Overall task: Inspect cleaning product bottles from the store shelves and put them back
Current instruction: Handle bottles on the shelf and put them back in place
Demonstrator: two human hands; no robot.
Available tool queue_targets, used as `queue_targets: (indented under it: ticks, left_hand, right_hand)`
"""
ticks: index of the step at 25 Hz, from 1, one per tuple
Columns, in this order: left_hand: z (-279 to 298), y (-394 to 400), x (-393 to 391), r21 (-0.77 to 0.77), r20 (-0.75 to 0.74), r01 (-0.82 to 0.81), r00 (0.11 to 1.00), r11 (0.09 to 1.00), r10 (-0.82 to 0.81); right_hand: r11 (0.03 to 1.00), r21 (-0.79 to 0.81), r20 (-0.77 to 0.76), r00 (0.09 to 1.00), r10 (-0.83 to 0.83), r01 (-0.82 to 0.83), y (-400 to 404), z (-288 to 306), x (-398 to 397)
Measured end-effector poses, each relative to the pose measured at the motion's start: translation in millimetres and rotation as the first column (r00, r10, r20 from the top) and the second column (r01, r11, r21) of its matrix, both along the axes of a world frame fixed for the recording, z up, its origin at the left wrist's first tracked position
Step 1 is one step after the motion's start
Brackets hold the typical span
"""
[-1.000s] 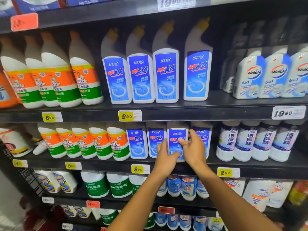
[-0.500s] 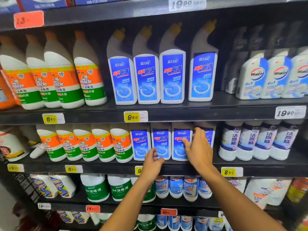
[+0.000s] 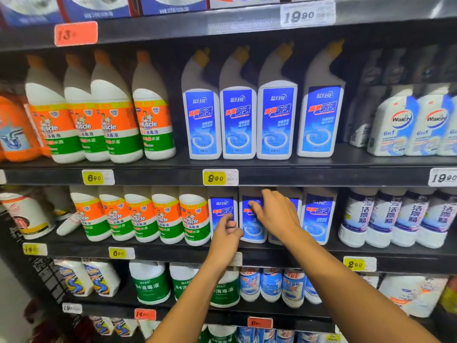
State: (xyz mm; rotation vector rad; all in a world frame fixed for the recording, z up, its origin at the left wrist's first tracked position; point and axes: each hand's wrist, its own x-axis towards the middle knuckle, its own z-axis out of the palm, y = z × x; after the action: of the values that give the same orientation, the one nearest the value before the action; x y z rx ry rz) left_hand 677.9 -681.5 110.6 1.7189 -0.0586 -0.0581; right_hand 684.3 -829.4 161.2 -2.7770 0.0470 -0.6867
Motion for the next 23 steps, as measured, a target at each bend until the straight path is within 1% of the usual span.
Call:
queue_targets:
  ticks: [3, 6, 10, 15, 18, 23]
  left_hand:
    - [-1, 5, 1, 0.006, 0.009, 0.019, 1.000, 1.000, -0.019]
    - [-4, 9, 4, -0.004, 0.003, 0.037, 0.999, 0.999, -0.037]
    - [-10, 12, 7, -0.016, -0.011, 0.041, 0.999, 0.999, -0.042]
    - [-15, 10, 8, -0.012, -0.049, 0.095, 0.994, 0.995, -0.096]
    - [-17, 7, 7, 0.001, -0.054, 0.116, 0.992, 0.993, -0.116]
    - [-19, 6, 6, -0.046, -0.042, 0.109, 0.993, 0.993, -0.111]
  right_hand:
    - [0.999, -0.030, -0.061, 0.998, -0.027, 0.025, 1, 2, 7]
    - [0.999, -0.025, -0.067, 0.997, -0.024, 0.022, 0, 6, 9]
    - [1.000, -0.016, -0.033, 0.999, 0.005, -0.005, -4, 7, 6]
    - [0.997, -0.077, 0.008, 1.000, -0.002, 0.002, -5, 8, 3]
    - [0.999, -0.053, -0.016, 1.000, 0.006, -0.007, -7, 7, 2]
    - [0.995, 0.085, 0.075, 0.996, 0.053, -0.059, -12, 8, -4]
